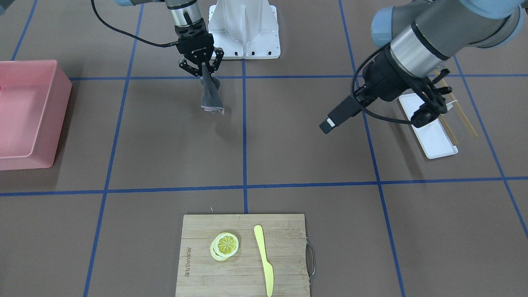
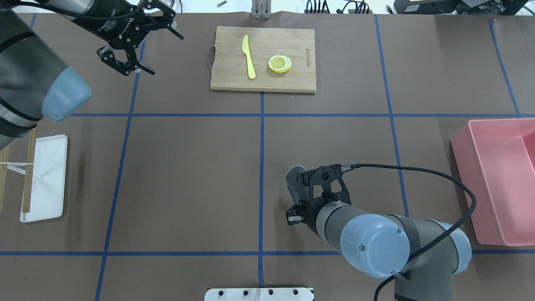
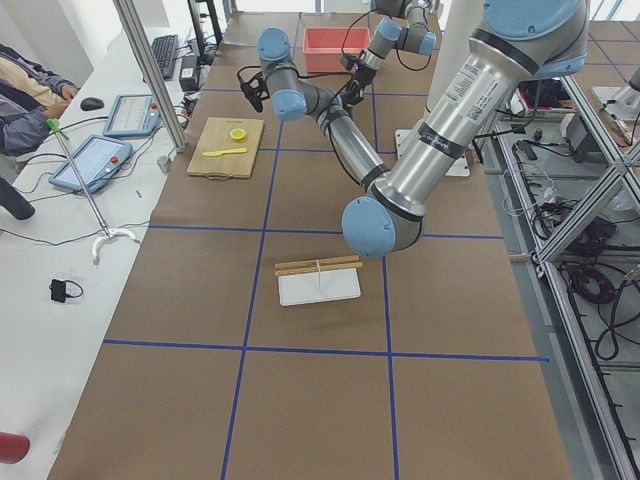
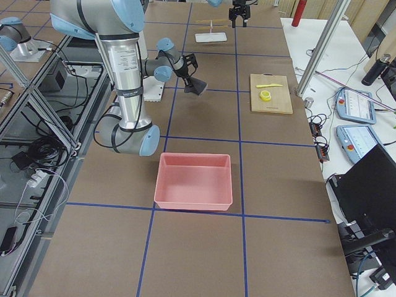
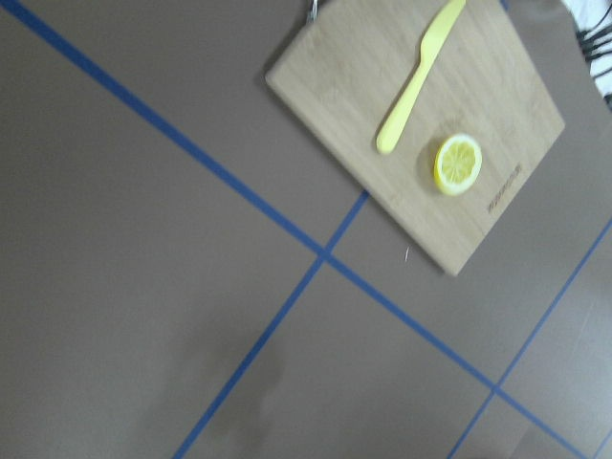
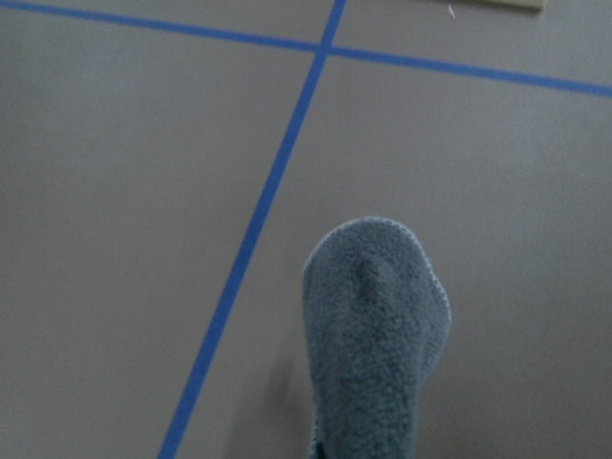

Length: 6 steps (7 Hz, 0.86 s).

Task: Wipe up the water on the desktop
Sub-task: 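Open the left gripper and withdraw it while the right gripper holds the cloth, then wipe the table surface with the grey cloth held in the right gripper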

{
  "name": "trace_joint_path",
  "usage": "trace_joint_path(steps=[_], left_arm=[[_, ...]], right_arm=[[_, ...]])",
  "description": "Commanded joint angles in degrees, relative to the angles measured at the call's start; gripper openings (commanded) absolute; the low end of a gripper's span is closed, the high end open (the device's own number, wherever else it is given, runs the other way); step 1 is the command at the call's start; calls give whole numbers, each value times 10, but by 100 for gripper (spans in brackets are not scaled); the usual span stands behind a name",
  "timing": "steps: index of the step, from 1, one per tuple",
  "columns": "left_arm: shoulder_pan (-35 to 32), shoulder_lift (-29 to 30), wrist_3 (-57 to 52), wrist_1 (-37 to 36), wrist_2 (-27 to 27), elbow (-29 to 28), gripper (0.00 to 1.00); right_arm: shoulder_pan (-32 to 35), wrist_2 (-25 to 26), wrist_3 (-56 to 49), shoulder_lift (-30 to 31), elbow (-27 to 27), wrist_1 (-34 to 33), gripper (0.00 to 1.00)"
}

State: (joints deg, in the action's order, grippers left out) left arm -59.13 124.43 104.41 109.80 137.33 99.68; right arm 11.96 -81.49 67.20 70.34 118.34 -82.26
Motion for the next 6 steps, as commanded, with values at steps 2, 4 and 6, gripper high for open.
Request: trace_joint_path(steps=[2, 4, 6], left_arm=[[-11, -14, -13, 2, 0, -16, 97], [-13, -18, -33, 5, 0, -28, 97], [-40, -43, -73, 2, 12, -32, 97]], right_arm=[[55, -189, 44, 0, -52, -15, 0], [142, -319, 34, 80, -51, -14, 0], [164, -326, 8, 132, -52, -12, 0]])
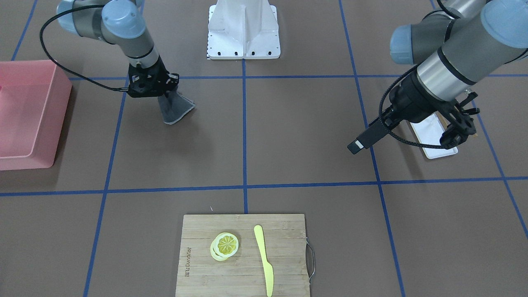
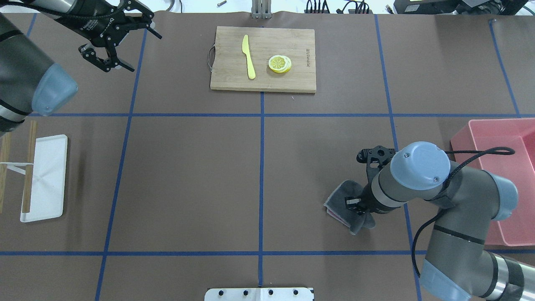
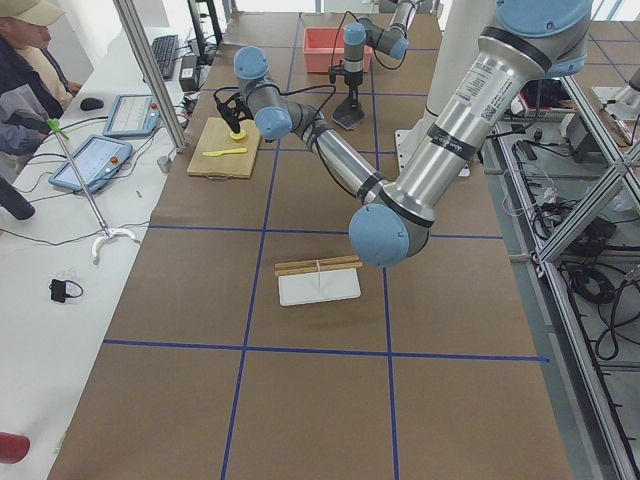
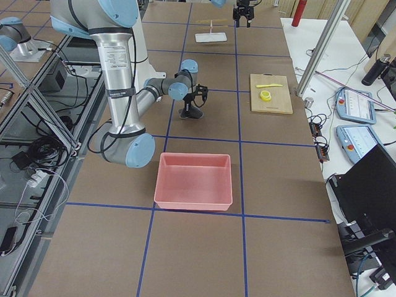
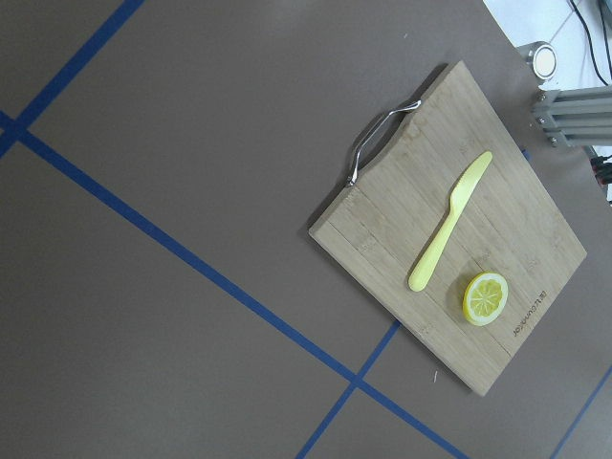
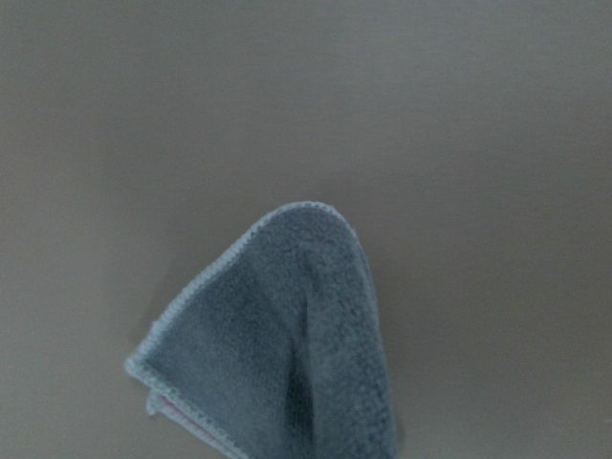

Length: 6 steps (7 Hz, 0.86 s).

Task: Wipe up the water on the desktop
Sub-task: 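Wipe the table surface with the grey cloth held in the right gripper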

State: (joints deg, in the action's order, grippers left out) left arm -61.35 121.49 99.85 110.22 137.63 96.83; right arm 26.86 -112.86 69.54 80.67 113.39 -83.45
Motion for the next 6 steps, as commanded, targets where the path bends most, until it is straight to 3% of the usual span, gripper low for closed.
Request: trace_joint_path(steps=[1, 3, 4, 5, 6], left_arm=[[-49, -32, -88, -4, 36, -13, 97], [-106, -45, -168, -4, 83, -53, 97], [-109, -46, -196, -4, 83, -59, 97], [-116, -46, -199, -4, 84, -60, 97], [-122, -48, -202, -4, 83, -62, 97]], right_arm=[[6, -9, -8, -14, -17, -5, 0], [-39, 2, 82, -193, -115, -53, 0], [-54, 3, 94, -239, -141, -52, 0], [-55, 2, 118, -269, -162, -53, 0], [-40, -8, 110, -223, -131, -54, 0]])
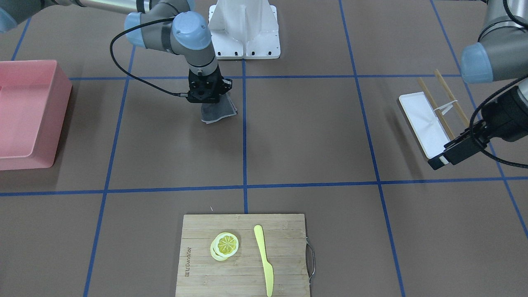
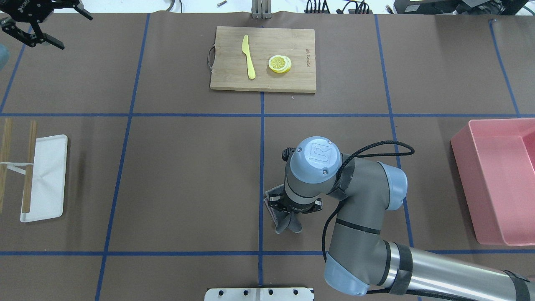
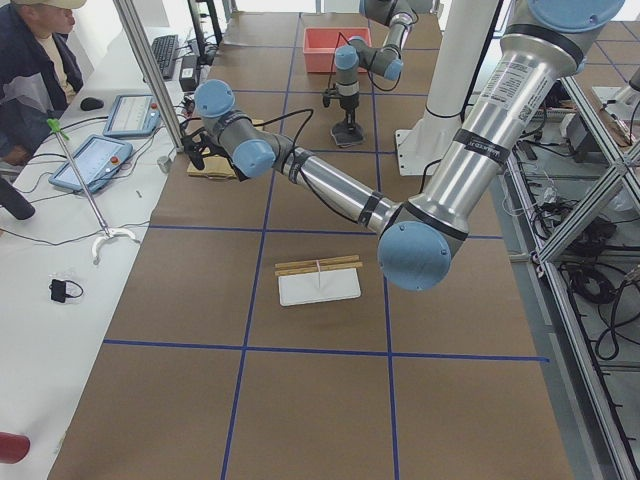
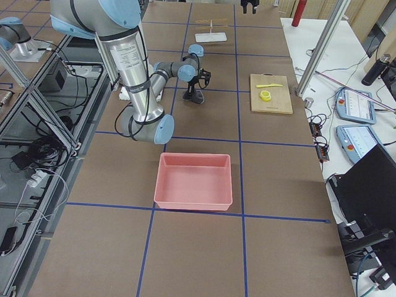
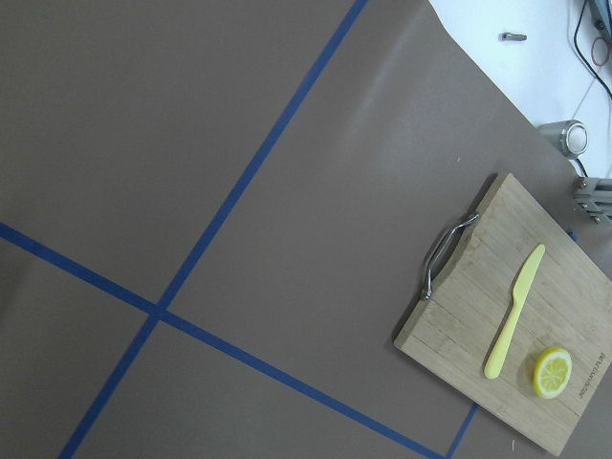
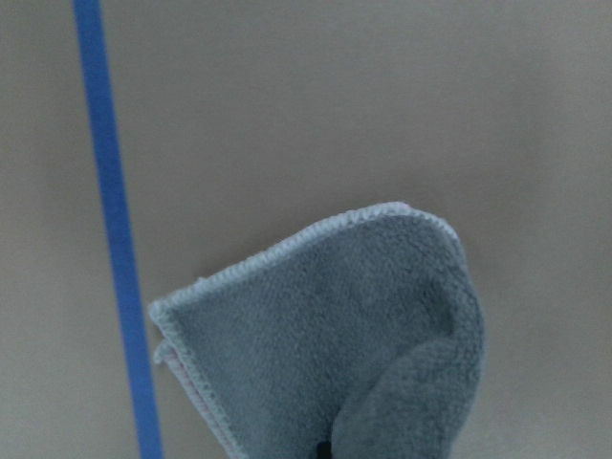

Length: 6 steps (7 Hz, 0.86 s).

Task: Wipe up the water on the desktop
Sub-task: 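Wipe the table surface with the grey cloth held in the right gripper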

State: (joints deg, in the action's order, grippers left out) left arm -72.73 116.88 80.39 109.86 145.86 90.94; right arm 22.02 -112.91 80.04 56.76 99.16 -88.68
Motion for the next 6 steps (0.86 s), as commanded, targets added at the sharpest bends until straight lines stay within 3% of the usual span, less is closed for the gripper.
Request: trace_joint_path(steps=[1, 2, 4, 5, 6], left_arm=[[-17, -27, -61, 0, 0, -10, 97], [-37, -44, -113, 0, 0, -22, 97], [-50, -44, -120, 0, -2, -40, 97], [-61, -45, -121, 0, -7, -46, 97], [-76, -48, -178, 0, -8, -57, 97]], right_arm=[[28, -13, -36, 111, 77, 1, 0], [55, -17, -97, 199, 114, 0, 0], [84, -25, -159, 281, 149, 2, 0], [73, -21, -144, 256, 145, -5, 0], [39, -19, -74, 182, 121, -21, 0]])
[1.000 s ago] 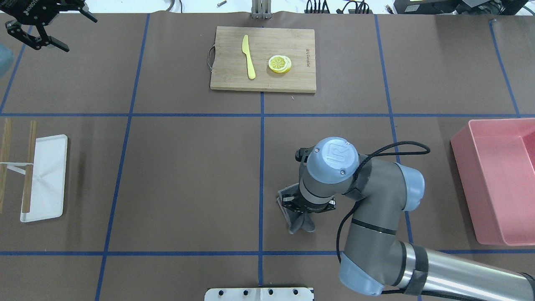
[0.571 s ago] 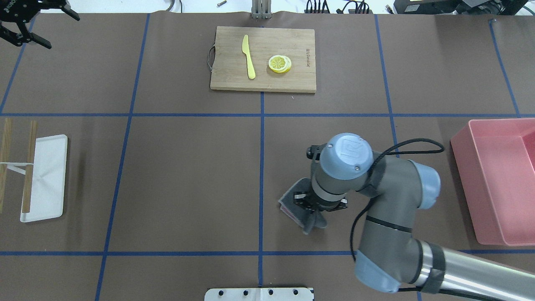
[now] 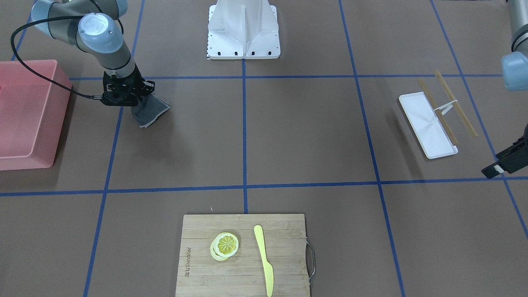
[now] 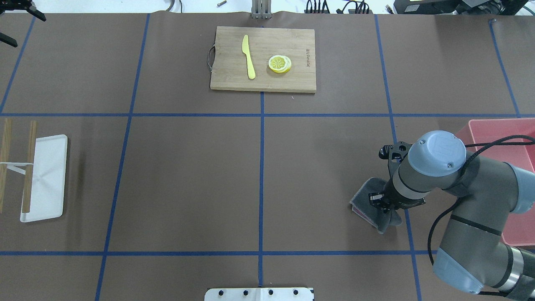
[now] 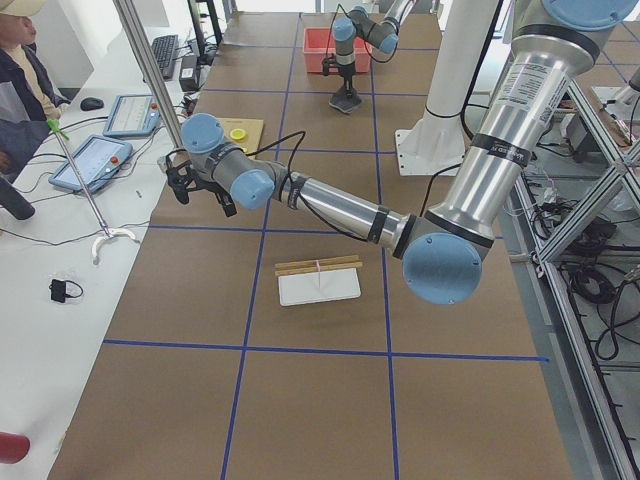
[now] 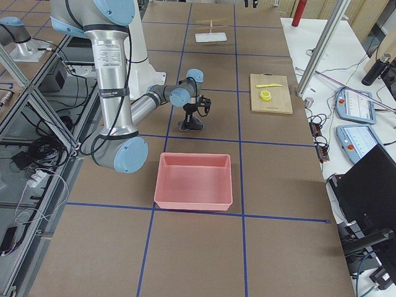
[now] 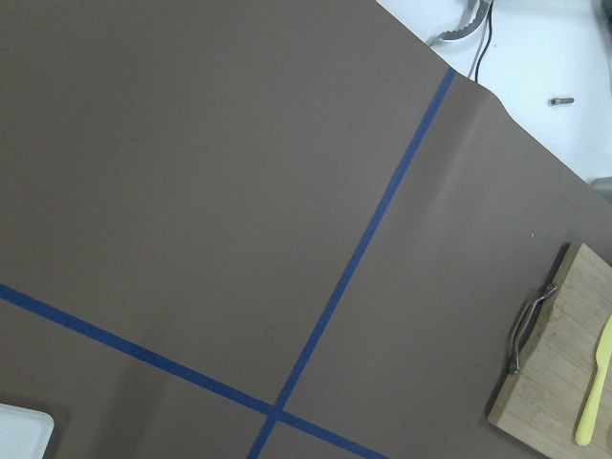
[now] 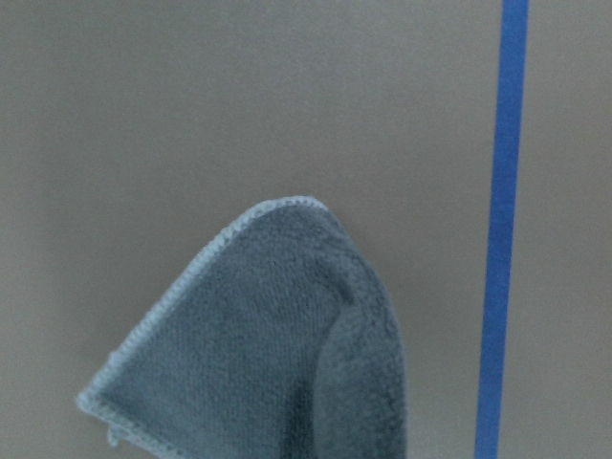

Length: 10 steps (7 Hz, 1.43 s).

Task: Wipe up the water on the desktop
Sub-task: 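Wipe the table surface with the grey cloth held in the right gripper, then carry the grey cloth to the pink bin with the right gripper and release it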

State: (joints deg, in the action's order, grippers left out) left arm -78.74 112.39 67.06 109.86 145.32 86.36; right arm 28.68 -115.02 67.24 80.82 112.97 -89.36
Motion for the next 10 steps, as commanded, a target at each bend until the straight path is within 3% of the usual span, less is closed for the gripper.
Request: trace_joint_path(steps=[1, 3, 4, 7, 8, 10], left_arm=[[-39, -35, -146, -3, -17, -15, 97], [-47, -103, -371, -4, -101, -10, 97], [-59, -117, -454, -7, -104, -12, 97], [-61, -129, -489, -7, -100, -14, 97], [-62, -130, -489, -8, -99, -14, 97], [-63, -128, -489, -28, -98, -12, 98]], right_arm=[[-61, 8, 121, -150, -59, -32, 0], [-93, 21, 175, -260, -133, -27, 0], [-87, 18, 167, -253, -130, -26, 0], [24, -28, 14, 1, 62, -30, 0], [82, -64, -26, 52, 100, -34, 0], [194, -86, -100, 122, 134, -34, 0]])
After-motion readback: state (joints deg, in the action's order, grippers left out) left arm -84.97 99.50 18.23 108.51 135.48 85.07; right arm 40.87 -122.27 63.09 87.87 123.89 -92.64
